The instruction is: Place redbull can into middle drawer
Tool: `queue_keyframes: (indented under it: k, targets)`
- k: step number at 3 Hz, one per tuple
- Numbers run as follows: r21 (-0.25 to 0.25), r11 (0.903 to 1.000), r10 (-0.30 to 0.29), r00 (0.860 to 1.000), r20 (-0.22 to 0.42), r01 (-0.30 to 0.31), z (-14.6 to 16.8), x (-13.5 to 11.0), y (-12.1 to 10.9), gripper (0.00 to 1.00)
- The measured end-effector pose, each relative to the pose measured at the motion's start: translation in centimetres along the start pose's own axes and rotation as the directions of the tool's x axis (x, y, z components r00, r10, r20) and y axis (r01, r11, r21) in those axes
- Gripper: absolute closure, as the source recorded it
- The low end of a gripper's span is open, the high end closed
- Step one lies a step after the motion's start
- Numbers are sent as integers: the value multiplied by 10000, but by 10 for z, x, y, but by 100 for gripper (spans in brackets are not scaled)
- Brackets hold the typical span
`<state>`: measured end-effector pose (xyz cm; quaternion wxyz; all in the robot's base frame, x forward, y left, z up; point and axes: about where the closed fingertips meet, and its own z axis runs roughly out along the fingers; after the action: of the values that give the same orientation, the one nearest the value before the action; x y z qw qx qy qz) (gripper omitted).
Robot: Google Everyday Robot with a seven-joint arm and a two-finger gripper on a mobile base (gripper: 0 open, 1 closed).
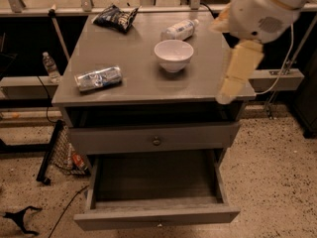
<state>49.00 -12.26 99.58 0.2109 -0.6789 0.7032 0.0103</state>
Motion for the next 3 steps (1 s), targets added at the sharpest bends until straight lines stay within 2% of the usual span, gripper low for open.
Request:
queue_keyframes:
  k: [1, 3]
  targets:
    - [-475, 9913, -1205, 9913, 523, 1230, 26, -45, -14, 0]
    - [-398, 9881, -1452, 9865, 756, 1485, 33, -52, -21, 0]
